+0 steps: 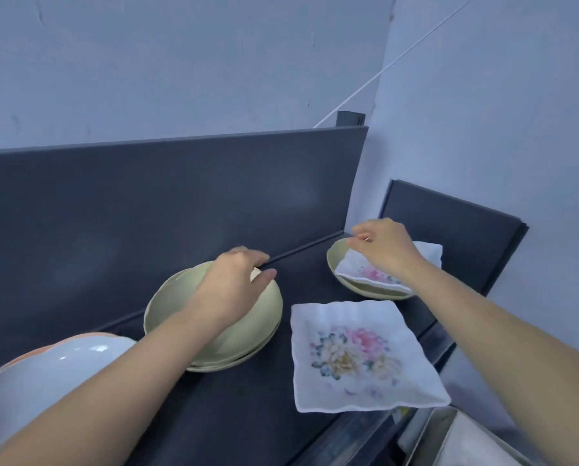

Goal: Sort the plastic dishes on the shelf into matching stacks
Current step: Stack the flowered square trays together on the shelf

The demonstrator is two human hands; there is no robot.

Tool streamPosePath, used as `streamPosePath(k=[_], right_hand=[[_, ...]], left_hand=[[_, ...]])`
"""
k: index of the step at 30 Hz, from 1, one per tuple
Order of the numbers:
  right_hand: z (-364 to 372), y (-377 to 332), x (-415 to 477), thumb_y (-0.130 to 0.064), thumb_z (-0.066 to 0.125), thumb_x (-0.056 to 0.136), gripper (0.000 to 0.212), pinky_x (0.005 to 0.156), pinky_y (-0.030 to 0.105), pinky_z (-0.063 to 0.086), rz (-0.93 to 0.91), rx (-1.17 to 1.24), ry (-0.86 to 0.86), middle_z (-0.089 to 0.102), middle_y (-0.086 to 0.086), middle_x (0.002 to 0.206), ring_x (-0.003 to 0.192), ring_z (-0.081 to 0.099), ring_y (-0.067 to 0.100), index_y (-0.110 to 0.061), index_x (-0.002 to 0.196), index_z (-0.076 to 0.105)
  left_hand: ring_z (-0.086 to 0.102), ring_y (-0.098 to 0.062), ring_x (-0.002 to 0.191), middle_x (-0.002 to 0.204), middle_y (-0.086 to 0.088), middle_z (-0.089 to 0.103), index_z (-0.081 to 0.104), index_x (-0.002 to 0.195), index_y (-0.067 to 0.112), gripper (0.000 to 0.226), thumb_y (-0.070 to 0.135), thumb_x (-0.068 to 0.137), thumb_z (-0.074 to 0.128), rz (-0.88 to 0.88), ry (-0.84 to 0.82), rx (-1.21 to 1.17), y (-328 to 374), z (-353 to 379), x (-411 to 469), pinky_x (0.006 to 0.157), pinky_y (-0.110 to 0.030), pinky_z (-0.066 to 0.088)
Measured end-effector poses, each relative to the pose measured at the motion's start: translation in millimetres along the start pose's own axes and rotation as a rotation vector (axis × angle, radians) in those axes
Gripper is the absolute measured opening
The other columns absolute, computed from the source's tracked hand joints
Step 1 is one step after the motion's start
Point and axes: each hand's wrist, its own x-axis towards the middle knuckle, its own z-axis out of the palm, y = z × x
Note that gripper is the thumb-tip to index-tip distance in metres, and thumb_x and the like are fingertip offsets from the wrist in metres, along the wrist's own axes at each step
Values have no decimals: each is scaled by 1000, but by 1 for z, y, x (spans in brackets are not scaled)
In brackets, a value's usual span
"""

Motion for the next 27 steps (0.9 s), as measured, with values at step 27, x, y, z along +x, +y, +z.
streamPosePath(k=[27], right_hand=[[-45, 127, 23, 7, 57, 77, 16, 79, 45, 60, 538, 353, 218, 72, 16, 95, 82, 70, 28, -2, 79, 70]], left_hand=[[61, -23, 81, 95, -9, 69, 68, 102, 8, 33, 38, 91, 59, -185, -371, -105, 81, 125, 129, 73, -35, 50]])
